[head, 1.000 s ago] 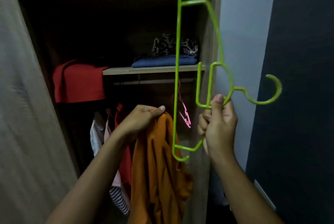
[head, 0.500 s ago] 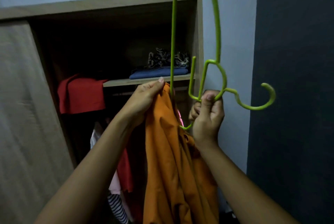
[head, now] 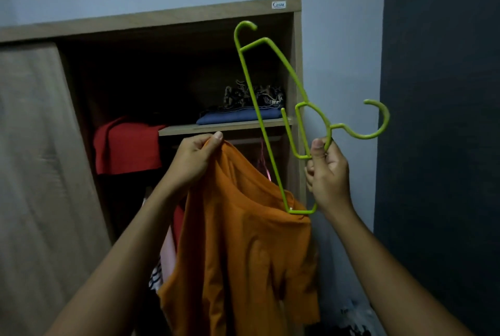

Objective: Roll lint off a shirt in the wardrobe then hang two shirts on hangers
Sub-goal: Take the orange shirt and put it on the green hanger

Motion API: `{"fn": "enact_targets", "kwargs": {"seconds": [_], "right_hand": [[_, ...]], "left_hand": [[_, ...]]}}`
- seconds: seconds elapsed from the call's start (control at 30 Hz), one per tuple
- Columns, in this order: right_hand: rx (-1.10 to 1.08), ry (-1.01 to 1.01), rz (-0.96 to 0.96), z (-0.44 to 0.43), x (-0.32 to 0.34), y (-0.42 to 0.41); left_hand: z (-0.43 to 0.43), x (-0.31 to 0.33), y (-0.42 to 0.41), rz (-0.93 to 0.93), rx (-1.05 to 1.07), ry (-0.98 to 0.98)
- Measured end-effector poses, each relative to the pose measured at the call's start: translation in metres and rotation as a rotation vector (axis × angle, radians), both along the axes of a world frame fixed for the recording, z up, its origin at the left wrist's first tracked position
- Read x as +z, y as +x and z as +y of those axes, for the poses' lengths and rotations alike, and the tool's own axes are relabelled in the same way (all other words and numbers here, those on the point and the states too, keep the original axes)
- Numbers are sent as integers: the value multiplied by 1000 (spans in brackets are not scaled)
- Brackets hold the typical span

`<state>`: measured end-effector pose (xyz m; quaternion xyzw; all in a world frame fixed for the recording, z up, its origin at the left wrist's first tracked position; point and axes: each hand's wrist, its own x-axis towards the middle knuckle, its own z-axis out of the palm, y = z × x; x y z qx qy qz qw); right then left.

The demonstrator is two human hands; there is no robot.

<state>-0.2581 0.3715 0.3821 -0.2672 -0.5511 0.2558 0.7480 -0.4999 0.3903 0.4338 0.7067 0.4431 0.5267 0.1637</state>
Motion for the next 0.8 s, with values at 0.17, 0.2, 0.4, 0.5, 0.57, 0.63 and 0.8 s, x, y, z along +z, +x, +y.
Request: {"fn": "enact_targets", "kwargs": {"seconds": [0.17,0.2,0.4,0.5,0.57,0.63,0.8], "right_hand": [[66,-21,-79,6,-18,-5],[87,-22,-42,6,-20,-7],[135,81,226,-6,-8,-26],[160,164,323,-12,5,-40],[169,188,332,-11,10,-50],[170,194,309,-6,10,-57],[277,78,84,15,-15,-46]], "left_hand": [[-1,10,5,-30,-4,22],[-1,12,7,-27,-4,34],[-4,24,25,48,-69,57],[-8,32,41,47,-140,30],[-11,37,51,5,-189,8],[-11,41,55,-35,-202,15],[0,37,31,-279,-159,25]]}}
